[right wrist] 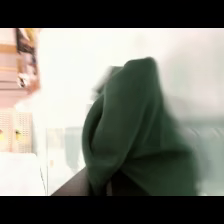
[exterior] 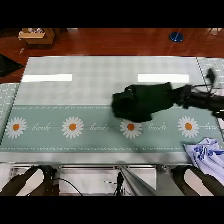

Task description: Fold the shirts.

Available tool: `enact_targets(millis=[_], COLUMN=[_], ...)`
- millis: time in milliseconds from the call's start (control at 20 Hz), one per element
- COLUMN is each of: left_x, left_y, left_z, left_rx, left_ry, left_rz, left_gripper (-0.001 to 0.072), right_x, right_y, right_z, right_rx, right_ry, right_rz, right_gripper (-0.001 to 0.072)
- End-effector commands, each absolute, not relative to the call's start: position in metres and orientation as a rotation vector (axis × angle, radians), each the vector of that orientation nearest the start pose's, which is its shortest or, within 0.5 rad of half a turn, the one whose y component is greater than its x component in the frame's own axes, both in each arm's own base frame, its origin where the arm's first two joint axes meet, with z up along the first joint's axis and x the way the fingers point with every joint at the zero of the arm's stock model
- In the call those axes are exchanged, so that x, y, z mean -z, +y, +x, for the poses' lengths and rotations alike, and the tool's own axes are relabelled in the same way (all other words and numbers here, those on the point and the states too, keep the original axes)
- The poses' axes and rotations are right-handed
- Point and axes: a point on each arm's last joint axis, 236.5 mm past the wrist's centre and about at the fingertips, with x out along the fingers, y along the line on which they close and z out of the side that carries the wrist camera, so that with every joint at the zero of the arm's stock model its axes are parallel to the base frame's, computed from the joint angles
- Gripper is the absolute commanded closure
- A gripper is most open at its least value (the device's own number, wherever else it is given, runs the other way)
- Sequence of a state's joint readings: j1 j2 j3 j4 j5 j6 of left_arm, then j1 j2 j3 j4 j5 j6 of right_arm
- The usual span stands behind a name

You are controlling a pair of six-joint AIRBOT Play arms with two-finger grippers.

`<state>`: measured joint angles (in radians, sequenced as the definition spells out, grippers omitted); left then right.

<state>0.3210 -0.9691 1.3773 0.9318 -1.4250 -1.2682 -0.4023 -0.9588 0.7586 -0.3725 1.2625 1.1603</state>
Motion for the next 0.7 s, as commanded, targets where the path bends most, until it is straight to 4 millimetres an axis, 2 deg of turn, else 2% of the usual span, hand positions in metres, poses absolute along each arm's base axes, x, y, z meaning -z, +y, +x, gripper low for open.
enact_targets(millis=[0, 50, 150, 250, 350, 400, 500, 550, 650], left_x=[-0.208, -0.203, -0.192, -0.186, -0.183, -0.182, -0.182, -0.182, -0.182], left_y=[-0.028, -0.027, -0.025, -0.024, -0.024, -0.023, -0.023, -0.023, -0.022], left_z=[0.350, 0.353, 0.358, 0.362, 0.364, 0.364, 0.365, 0.365, 0.365], left_rx=[0.358, 0.360, 0.361, 0.362, 0.377, 0.383, 0.385, 0.394, 0.407], left_ry=[0.874, 0.887, 0.915, 0.932, 0.933, 0.932, 0.927, 0.922, 0.915], left_rz=[-0.278, -0.285, -0.301, -0.308, -0.284, -0.273, -0.264, -0.246, -0.217], left_gripper=[0.0632, 0.0632, 0.0632, 0.0632, 0.0632, 0.0632, 0.0632, 0.0632, 0.0632], right_x=[-0.200, -0.219, -0.234, -0.224, -0.199, -0.185, -0.153, -0.143, -0.134], right_y=[0.046, 0.034, 0.014, -0.015, -0.052, -0.072, -0.119, -0.140, -0.173], right_z=[0.314, 0.313, 0.304, 0.291, 0.268, 0.252, 0.198, 0.168, 0.115], right_rx=[-0.406, -0.347, -0.259, -0.128, 0.043, 0.142, 0.401, 0.533, 0.786], right_ry=[0.776, 0.738, 0.734, 0.784, 0.869, 0.923, 1.069, 1.142, 1.229], right_rz=[0.823, 0.786, 0.753, 0.746, 0.748, 0.745, 0.714, 0.688, 0.681], right_gripper=[0.0678, 0.0678, 0.0678, 0.0678, 0.0678, 0.0678, 0.0678, 0.0678, 0.0678])
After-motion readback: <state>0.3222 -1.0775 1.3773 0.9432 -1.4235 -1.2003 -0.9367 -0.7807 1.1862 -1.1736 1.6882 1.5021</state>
